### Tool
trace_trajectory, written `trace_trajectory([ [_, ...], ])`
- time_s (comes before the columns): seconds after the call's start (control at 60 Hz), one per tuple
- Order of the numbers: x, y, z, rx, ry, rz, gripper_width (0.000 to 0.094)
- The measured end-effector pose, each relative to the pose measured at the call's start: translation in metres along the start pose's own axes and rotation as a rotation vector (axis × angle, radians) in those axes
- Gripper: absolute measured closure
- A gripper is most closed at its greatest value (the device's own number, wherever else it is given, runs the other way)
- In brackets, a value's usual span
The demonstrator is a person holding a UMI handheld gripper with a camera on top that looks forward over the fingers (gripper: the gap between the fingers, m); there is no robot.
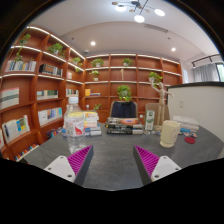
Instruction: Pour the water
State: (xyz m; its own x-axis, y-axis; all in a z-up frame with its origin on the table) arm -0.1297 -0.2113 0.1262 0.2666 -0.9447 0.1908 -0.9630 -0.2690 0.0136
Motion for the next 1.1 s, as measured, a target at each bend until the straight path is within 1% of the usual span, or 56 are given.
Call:
trace_trajectory([
  [0.117,-0.007,0.020,0.000,-0.024,-0.001,-0.057,0.0085],
  [0.233,-0.037,0.058,0.004,-0.057,-0.012,-0.119,0.0075],
  [0.317,-0.073,0.112,0.013,-0.048,-0.025,-0.133,0.0077],
  [0.433,-0.099,0.132,0.002,-0.033,-0.041,-0.110,0.0077],
  [0.567,-0.121,0.131,-0.010,-0.022,-0.051,-0.082,0.0077],
  [0.633,-0.128,0.129,-0.014,-0.027,-0.057,-0.081,0.0093],
  [0.667,-0.132,0.128,-0.015,-0.031,-0.062,-0.084,0.0114],
  [0.717,-0.137,0.126,-0.015,-0.034,-0.068,-0.074,0.0190],
  [0.767,-0.139,0.121,-0.015,-0.021,-0.066,-0.044,0.0288],
  [0.783,-0.140,0.119,-0.015,-0.010,-0.066,-0.032,0.0359],
  [0.8,-0.140,0.119,-0.015,0.002,-0.066,-0.028,0.0380],
  [0.833,-0.140,0.120,-0.015,0.010,-0.071,-0.036,0.0386],
  [0.85,-0.140,0.120,-0.015,0.007,-0.073,-0.039,0.0414],
  [0.883,-0.140,0.120,-0.015,0.003,-0.074,-0.036,0.0427],
  [0.95,-0.141,0.121,-0.014,0.022,-0.088,-0.046,0.0514],
  [0.983,-0.143,0.119,-0.012,0.020,-0.090,-0.055,0.0524],
  [1.0,-0.143,0.119,-0.013,0.014,-0.089,-0.056,0.0558],
  [1.1,-0.141,0.107,-0.012,-0.028,-0.082,-0.043,0.0558],
])
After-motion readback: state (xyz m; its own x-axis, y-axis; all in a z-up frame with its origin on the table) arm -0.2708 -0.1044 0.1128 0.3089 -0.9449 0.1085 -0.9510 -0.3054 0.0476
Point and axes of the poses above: the point between the fingertips, and its own axes, seen from behind it with the camera up: y to the left, z down, x backward, against the way the camera looks, the point moved 10 cm from there along x, backward, against the way the camera looks, and after that the axes turned 7 degrees about -z, right-handed, at the moved point
